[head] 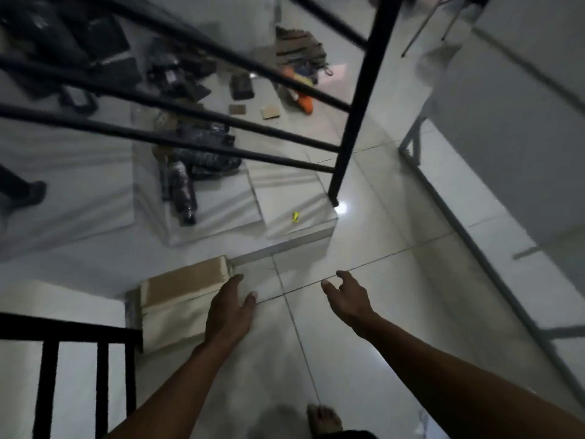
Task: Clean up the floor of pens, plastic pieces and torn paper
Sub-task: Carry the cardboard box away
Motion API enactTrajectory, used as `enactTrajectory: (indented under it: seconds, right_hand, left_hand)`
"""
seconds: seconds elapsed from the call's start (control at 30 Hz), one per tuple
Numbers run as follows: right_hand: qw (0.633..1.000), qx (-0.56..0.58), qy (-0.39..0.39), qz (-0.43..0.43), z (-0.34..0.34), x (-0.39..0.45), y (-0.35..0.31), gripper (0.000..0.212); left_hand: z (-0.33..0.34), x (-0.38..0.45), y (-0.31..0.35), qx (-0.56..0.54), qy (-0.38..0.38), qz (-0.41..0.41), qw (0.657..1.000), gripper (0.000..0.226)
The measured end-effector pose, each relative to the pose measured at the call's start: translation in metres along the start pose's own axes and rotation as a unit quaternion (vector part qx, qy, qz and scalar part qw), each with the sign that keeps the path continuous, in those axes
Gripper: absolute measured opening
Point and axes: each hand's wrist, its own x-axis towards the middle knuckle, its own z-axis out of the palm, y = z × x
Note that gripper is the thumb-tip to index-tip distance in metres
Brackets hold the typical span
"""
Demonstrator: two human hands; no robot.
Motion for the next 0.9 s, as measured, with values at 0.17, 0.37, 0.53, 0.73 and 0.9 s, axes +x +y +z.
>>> enactTrajectory:
  seconds: [0.17,0.37,0.53,0.73,0.9]
  right_hand:
    - [0.999,0.025,0.038,0.026,-0.087,-0.064,-0.020,0.057]
    - [0.990,0.076,0.102,0.056,-0.163,-0.153,-0.018,0.056]
    - [0.972,0.135,0.176,0.082,-0.200,-0.232,0.002,0.053]
    - [0.931,0.206,0.268,0.138,-0.223,-0.326,0.051,0.050]
    - [0.896,0.248,0.319,0.186,-0.239,-0.397,0.108,0.050]
  left_hand:
    - [-0.019,-0.038,0.103,0.005,-0.049,0.051,0.997,0.049]
    - [-0.027,-0.093,0.203,0.015,-0.125,0.126,0.984,0.049]
    - [-0.019,-0.156,0.267,0.038,-0.186,0.208,0.960,0.048]
    - [0.011,-0.245,0.308,0.076,-0.279,0.290,0.912,0.045]
    - [0.046,-0.315,0.331,0.110,-0.345,0.356,0.861,0.043]
